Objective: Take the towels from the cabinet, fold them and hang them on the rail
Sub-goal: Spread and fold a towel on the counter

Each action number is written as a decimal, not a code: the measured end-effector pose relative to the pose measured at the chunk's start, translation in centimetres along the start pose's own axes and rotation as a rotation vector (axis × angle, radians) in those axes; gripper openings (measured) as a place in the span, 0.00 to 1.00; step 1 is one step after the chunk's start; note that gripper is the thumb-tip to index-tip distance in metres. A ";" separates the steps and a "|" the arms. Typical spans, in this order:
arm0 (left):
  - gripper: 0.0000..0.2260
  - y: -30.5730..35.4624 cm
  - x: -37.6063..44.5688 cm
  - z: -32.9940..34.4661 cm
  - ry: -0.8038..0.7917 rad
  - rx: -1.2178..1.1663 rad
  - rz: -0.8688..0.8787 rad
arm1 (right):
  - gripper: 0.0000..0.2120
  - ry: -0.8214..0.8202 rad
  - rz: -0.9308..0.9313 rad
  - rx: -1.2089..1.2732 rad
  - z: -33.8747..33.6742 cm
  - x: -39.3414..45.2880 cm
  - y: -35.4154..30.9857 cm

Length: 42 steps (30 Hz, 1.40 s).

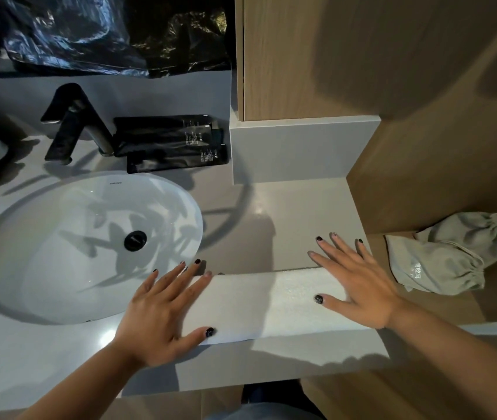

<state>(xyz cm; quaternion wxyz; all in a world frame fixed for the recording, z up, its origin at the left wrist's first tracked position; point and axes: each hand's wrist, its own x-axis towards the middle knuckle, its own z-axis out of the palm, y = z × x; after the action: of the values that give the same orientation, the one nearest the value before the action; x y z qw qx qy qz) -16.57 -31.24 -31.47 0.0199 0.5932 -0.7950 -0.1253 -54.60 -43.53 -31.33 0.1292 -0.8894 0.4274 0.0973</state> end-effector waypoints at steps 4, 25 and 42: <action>0.37 0.0 0.1 0.1 0.005 -0.006 -0.006 | 0.40 0.037 0.007 0.020 0.1 0.1 0.1; 0.32 9.9 11.0 -0.9 -0.365 -0.327 -0.168 | 0.26 0.823 0.710 0.785 3.4 -6.6 -12.4; 0.18 12.2 -0.3 1.8 0.011 -0.585 -0.320 | 0.12 0.568 0.936 1.935 2.4 -7.8 -17.5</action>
<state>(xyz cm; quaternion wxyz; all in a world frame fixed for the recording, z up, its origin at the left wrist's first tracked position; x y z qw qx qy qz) -28.21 -27.45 -30.44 0.1739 0.6802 -0.6220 -0.3467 -45.77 -26.52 -28.81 0.6167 -0.1542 0.6305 -0.4454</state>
